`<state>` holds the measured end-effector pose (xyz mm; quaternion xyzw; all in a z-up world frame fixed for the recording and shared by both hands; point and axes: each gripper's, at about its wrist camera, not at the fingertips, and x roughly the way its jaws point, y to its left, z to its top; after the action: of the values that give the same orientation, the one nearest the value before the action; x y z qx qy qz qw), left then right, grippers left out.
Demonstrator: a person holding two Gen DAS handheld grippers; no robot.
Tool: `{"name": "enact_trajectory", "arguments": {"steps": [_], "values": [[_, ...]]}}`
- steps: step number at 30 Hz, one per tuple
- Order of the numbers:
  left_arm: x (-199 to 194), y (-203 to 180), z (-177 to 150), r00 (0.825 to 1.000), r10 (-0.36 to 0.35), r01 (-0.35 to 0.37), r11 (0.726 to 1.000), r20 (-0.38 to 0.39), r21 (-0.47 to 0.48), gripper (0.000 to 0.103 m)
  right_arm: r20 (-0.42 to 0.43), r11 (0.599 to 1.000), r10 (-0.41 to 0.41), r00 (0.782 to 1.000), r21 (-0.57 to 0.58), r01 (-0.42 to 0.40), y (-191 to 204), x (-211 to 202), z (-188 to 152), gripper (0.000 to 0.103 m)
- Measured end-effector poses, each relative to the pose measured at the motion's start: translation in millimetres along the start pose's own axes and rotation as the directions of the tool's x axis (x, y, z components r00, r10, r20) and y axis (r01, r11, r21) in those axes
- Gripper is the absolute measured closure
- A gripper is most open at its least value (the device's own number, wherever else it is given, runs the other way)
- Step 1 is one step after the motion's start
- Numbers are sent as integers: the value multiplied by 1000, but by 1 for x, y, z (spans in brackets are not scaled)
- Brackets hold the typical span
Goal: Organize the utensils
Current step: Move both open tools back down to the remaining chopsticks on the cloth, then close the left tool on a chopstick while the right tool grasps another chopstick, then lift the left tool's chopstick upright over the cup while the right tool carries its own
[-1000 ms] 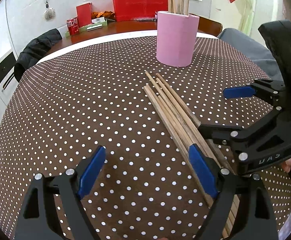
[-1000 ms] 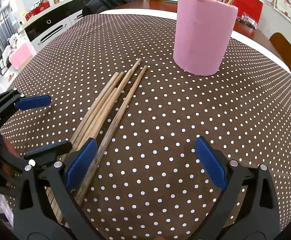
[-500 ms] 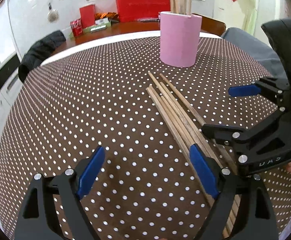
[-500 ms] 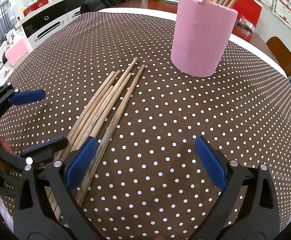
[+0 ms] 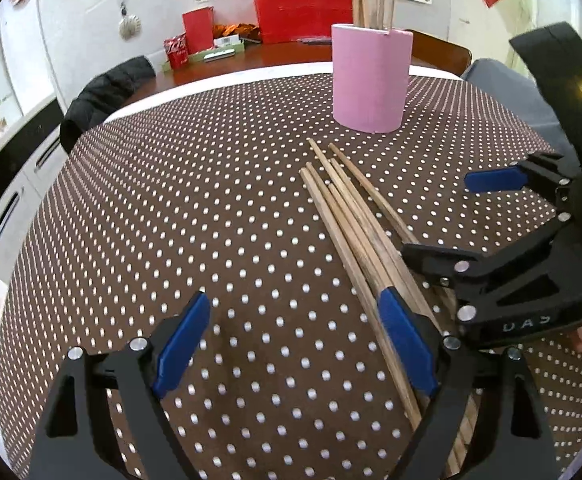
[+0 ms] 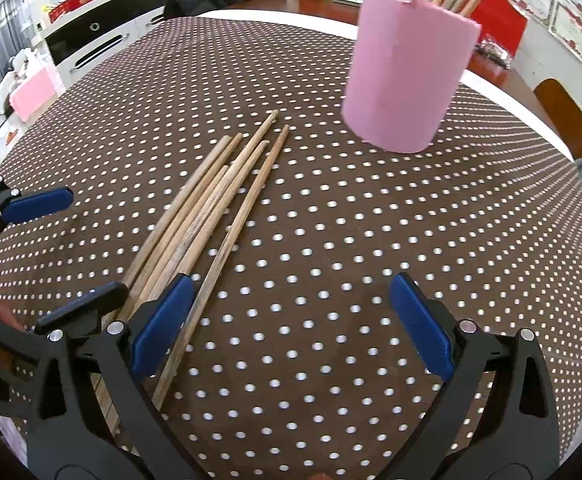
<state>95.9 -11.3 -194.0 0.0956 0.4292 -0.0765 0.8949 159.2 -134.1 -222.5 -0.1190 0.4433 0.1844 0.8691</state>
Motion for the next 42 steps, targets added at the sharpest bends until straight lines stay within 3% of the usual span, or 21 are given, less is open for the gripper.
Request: {"name": "enact_trajectory", "arguments": {"steps": [12, 14, 15, 16, 18, 20, 22, 23, 24, 25, 27, 29, 34, 38, 42], "values": [[11, 11, 4, 998, -44, 45, 998, -35, 39, 15, 3, 1000, -3, 1000, 28, 3, -7, -2, -2, 6], [16, 10, 12, 999, -37, 39, 996, -33, 77, 16, 8, 999, -8, 1000, 50, 8, -8, -1, -1, 12], [16, 10, 16, 999, -39, 42, 996, -37, 83, 16, 17, 998, 6, 1000, 63, -7, -9, -2, -1, 21], [19, 10, 22, 998, -43, 47, 995, -46, 91, 20, 25, 998, 7, 1000, 69, -9, -11, -3, 1, 33], [23, 10, 29, 995, -75, 81, 992, -66, 97, 32, 42, 995, 9, 999, 100, -13, -14, -5, 3, 44], [26, 10, 36, 992, -94, 103, 990, -90, 101, 41, 54, 990, 34, 998, 134, -41, -17, -4, 7, 44], [29, 7, 44, 989, -105, 118, 986, -105, 118, 49, 50, 993, 12, 999, 116, -18, -11, 0, 11, 44], [30, 6, 48, 985, -123, 137, 983, -117, 120, 60, 49, 995, 1, 999, 104, -6, -8, 1, 12, 44], [32, 4, 52, 982, -140, 156, 980, -127, 123, 78, 48, 996, -13, 999, 85, 9, -3, 3, 14, 52], [32, 0, 55, 978, -159, 177, 975, -138, 132, 88, 54, 998, -12, 998, 69, 8, 1, 3, 16, 67], [33, -3, 57, 979, -146, 165, 976, -139, 141, 96, 54, 998, -14, 998, 61, 11, 5, 3, 20, 87], [35, 1, 60, 978, -157, 173, 978, -135, 115, 97, 52, 998, 1, 999, 63, -4, 3, 4, 20, 94], [28, 23, 60, 983, -171, 172, 985, -63, 10, 97, 106, 982, 107, 989, 147, -122, -19, -6, 12, 97], [17, 36, 66, 984, -175, 177, 982, 23, -63, 97, 179, 966, 144, 973, 187, -177, -32, -21, 6, 97], [-3, 49, 79, 968, -193, 215, 968, 161, -131, 97, 301, 944, 177, 937, 217, -248, -46, -45, 2, 97]]}}
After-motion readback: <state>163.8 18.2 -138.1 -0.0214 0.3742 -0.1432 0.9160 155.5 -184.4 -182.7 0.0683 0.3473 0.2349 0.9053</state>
